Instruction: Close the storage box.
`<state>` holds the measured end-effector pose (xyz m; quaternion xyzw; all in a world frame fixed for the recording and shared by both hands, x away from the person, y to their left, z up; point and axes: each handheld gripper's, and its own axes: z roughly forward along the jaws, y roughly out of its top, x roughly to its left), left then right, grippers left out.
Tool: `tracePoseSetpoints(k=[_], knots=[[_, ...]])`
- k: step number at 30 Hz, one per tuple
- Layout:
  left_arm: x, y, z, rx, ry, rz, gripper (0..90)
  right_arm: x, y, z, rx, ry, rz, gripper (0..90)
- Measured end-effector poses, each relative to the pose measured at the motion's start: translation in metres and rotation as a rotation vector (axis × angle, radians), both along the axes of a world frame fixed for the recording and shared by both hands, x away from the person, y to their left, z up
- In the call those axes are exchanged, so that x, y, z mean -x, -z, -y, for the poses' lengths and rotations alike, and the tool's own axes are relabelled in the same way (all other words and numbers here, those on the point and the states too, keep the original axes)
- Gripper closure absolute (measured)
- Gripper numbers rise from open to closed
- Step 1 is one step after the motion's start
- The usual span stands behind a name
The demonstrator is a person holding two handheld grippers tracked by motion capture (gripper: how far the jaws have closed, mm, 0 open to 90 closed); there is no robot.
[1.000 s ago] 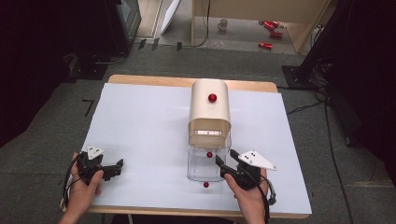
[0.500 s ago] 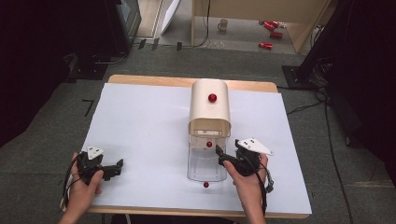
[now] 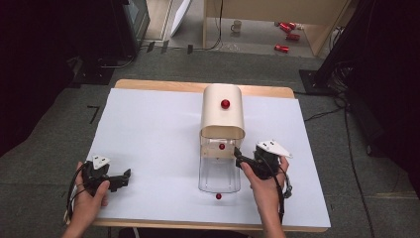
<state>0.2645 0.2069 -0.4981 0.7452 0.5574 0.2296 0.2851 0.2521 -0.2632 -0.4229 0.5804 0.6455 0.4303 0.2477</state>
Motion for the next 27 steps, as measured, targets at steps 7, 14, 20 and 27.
tracePoseSetpoints(k=[7,14,20,27], knots=[[0.000,0.000,0.000,0.000,0.000,0.001,0.0,-0.002,0.000,0.002,0.002,0.000,-0.002,17.4],[0.000,0.000,0.000,0.000,0.000,0.000,0.0,0.007,0.003,0.006,-0.007,-0.027,0.003,13.4],[0.000,0.000,0.000,0.000,0.000,0.001,0.0,0.023,0.012,0.011,-0.023,-0.064,-0.007,9.4],[0.000,0.000,0.000,-0.001,0.000,0.001,0.0,0.044,0.025,0.009,-0.007,-0.117,-0.023,3.4]])
